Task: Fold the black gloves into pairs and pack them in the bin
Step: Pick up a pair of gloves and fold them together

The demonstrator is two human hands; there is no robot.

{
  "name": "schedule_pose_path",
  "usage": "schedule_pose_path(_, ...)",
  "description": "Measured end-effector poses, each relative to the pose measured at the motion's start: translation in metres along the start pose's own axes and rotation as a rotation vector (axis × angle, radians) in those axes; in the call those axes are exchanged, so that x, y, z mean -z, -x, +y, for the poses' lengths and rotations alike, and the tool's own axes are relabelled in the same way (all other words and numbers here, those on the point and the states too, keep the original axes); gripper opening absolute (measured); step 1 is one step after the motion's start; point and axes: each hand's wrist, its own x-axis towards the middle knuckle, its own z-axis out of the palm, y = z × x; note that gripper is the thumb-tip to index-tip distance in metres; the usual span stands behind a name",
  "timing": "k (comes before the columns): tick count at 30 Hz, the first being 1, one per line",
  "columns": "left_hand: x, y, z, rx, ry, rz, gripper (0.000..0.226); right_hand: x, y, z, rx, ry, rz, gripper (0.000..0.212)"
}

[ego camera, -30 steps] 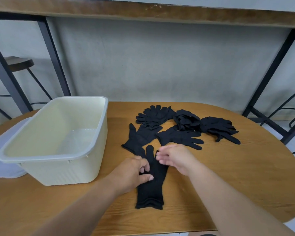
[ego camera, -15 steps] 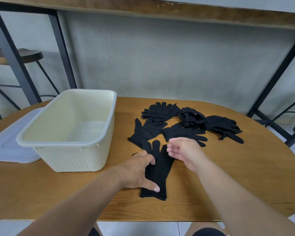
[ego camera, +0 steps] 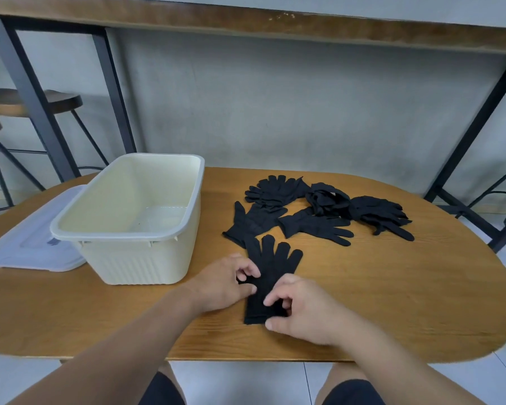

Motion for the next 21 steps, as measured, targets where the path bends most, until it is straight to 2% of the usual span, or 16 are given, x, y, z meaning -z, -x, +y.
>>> schedule_pose_path(2,-0.002,0.006,-0.002,-0.007,-0.014,0.011,0.014,-0.002,0.002,0.001,0.034,0.139,0.016,0.037)
schedule_pose_path(5,-0.006,0.02,0.002,-0.026,-0.046,-0.03,0.01,-0.005,0.0,-0.001,0.113,0.279,0.059,0.035)
schedule_pose_path(8,-0.01,0.03,0.008,-0.047,-0.172,-0.071,0.038,-0.008,-0.004,-0.001,0.131,0.309,0.108,0.031)
schedule_pose_path(11,-0.014,0.037,0.012,-0.099,-0.291,-0.038,0.054,-0.003,-0.006,-0.001,0.022,0.078,0.142,0.016)
schedule_pose_path(14,-0.021,0.041,0.013,-0.199,-0.363,0.09,0.038,0.0,-0.004,0.002,-0.063,-0.165,0.115,0.012)
schedule_pose_path(16,-0.026,0.042,0.01,-0.258,-0.394,0.166,0.024,0.0,0.001,0.003,-0.046,-0.208,0.09,0.009)
schedule_pose_path(19,-0.032,0.042,0.006,-0.27,-0.326,0.218,0.016,-0.004,0.01,0.008,0.037,-0.057,0.042,0.031)
schedule_pose_path(21,-0.035,0.042,0.005,-0.26,-0.269,0.221,0.015,-0.007,0.015,0.009,0.102,0.121,0.088,0.033)
